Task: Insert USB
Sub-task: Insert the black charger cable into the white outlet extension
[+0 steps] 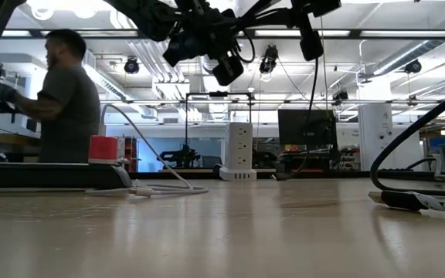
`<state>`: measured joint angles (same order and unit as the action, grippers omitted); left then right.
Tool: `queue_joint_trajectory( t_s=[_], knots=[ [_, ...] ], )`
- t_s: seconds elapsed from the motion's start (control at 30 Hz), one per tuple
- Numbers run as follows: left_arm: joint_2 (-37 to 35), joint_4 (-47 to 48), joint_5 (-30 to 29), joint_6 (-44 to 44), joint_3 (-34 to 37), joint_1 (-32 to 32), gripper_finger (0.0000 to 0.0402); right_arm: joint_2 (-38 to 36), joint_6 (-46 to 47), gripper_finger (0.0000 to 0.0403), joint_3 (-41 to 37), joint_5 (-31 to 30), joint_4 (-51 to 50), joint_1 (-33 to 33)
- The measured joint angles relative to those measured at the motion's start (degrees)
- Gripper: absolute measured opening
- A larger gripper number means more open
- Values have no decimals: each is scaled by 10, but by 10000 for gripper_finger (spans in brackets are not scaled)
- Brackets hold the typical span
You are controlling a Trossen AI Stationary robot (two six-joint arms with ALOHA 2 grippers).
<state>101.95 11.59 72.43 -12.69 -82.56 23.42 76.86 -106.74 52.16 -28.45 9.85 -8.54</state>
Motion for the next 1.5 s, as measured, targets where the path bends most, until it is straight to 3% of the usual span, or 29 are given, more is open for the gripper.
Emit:
queue_joint_trajectory(
  t_s=[0.27,0.47,0.63,0.9,1.1,1.27,1.5],
  knots=[
    [0,-5,6,8,0,1,4,1,21,82,-2,1,13,-3],
    [-2,-6,1,67,0,22,3,1,227,102,-3,-6,25,-21],
    [-11,-9,-85,154,-1,32,1,-5,486,110,-4,-26,77,-29],
    [-31,-6,-164,199,-1,33,1,-50,655,123,-4,-32,106,-28],
    [-53,0,-205,251,-1,13,0,-79,771,115,-2,-80,108,-19],
    [-68,-3,-296,307,-1,-12,0,-80,848,96,-2,-80,102,-9],
    [-103,9,-300,338,0,-26,0,-75,880,71,-2,-92,72,0]
  ],
)
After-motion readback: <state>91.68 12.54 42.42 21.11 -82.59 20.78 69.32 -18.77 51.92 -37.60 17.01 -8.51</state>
